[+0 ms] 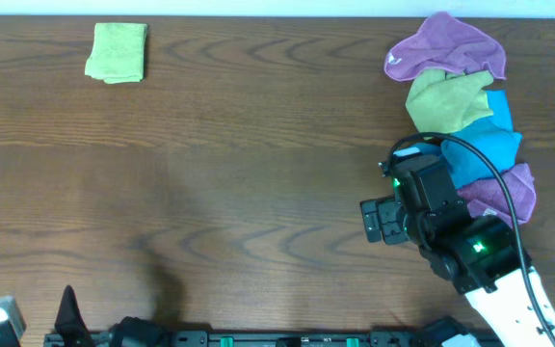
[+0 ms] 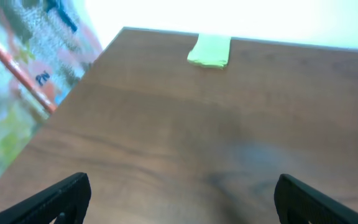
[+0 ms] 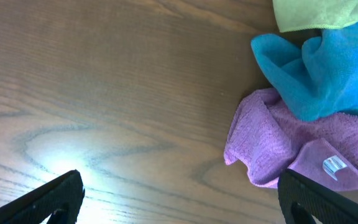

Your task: Fold the cloth

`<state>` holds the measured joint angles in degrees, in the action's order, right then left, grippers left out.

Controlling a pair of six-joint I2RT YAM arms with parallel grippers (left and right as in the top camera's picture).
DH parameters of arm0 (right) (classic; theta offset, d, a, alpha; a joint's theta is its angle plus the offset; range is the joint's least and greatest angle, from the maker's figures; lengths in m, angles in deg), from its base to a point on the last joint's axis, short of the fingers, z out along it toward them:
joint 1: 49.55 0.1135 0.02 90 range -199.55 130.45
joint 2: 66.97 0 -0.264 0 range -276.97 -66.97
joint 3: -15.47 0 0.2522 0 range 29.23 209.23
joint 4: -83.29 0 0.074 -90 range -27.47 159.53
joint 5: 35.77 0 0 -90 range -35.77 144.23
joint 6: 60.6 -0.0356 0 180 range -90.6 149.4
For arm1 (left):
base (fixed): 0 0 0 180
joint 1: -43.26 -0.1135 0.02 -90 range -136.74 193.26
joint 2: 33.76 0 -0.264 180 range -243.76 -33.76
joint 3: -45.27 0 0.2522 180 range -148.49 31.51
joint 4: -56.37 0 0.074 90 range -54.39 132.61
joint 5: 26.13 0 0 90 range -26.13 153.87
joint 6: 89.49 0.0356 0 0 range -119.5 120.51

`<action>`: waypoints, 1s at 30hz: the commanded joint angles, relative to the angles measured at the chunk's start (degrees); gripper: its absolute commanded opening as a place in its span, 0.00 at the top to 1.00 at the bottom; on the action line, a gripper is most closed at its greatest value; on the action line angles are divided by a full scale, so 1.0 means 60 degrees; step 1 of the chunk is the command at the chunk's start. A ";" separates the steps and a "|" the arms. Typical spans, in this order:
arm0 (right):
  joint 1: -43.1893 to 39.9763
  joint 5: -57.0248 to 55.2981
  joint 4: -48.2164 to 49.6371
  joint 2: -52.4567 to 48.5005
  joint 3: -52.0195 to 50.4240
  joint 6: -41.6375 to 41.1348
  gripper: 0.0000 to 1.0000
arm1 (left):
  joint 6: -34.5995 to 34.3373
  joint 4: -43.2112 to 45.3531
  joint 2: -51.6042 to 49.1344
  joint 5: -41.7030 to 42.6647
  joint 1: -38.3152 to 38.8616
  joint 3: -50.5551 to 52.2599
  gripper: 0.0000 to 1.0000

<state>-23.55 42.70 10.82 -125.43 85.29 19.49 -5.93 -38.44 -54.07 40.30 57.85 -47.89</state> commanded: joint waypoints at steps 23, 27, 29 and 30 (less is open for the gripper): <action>-0.0069 -0.0029 -0.0007 0.0007 -0.0033 -0.0127 0.01 | 0.1293 0.8575 0.2929 0.5206 -0.3679 0.7796 0.05; -0.0073 -0.0029 -0.0007 0.0007 -0.0033 -0.0127 0.01 | 0.1297 0.9224 0.3177 0.5391 -0.3676 0.8652 0.05; -0.0073 -0.0029 -0.0007 0.0007 -0.0033 -0.0127 0.01 | 0.1297 0.9624 0.3300 0.5406 -0.3676 0.9092 0.05; -0.0073 -0.0029 -0.0007 0.0007 -0.0033 -0.0127 0.01 | 0.1300 0.9850 0.3351 0.5391 -0.3668 0.9311 0.05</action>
<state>-23.55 42.77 10.77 -125.47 85.18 19.49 1.00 18.52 -35.34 71.09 36.17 5.40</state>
